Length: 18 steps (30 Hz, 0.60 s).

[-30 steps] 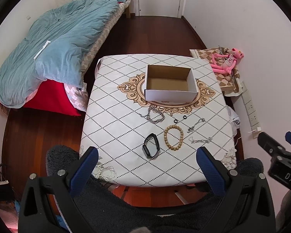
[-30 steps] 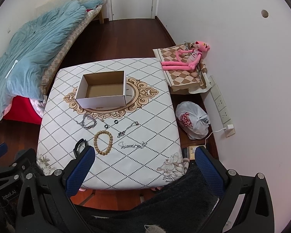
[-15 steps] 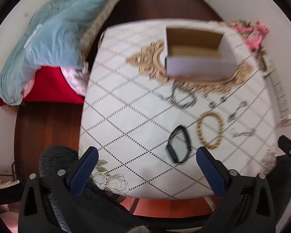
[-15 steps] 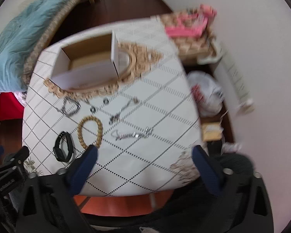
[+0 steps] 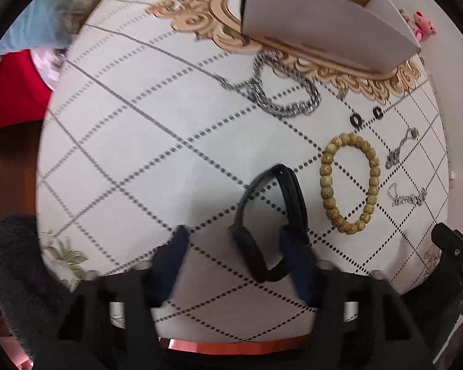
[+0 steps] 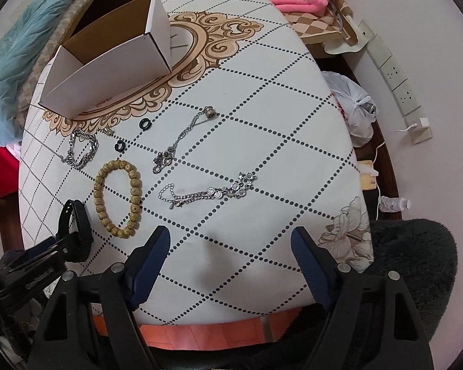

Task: Organize jewelry
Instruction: 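Grasp the black watch band with the left tool while the right tool grasps the wooden bead bracelet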

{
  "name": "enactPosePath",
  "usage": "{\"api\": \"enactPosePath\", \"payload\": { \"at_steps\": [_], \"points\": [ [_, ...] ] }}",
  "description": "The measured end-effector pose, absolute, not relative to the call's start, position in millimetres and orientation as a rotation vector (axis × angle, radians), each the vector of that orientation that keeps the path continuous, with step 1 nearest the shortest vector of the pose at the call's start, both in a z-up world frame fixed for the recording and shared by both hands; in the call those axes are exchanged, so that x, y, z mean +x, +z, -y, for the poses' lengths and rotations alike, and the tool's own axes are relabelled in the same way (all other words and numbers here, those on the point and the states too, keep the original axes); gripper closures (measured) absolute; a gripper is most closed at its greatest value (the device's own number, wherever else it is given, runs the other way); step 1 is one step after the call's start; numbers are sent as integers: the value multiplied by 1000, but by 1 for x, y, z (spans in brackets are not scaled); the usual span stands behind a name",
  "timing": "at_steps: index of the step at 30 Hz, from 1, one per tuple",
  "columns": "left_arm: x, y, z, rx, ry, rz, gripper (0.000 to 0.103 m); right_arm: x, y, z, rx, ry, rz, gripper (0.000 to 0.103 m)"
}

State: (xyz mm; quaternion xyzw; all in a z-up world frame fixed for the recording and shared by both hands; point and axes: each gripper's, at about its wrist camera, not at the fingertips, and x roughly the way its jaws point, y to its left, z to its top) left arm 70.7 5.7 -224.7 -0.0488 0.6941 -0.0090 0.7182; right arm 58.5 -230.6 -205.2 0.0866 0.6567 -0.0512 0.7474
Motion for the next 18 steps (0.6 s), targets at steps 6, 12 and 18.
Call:
{"api": "enactPosePath", "payload": {
  "at_steps": [6,12,18],
  "points": [
    [69,-221,-8,-63,-38,-1467,94,70,-209,219,235,-49,-1430,22],
    [69,-218,-41,-45,52,-1436,94,94,-224,175,178,44,-1430,37],
    [72,-219,-66,-73,102,-1427,94,104,-244,134,75,73,-1461,45]
  ]
}}
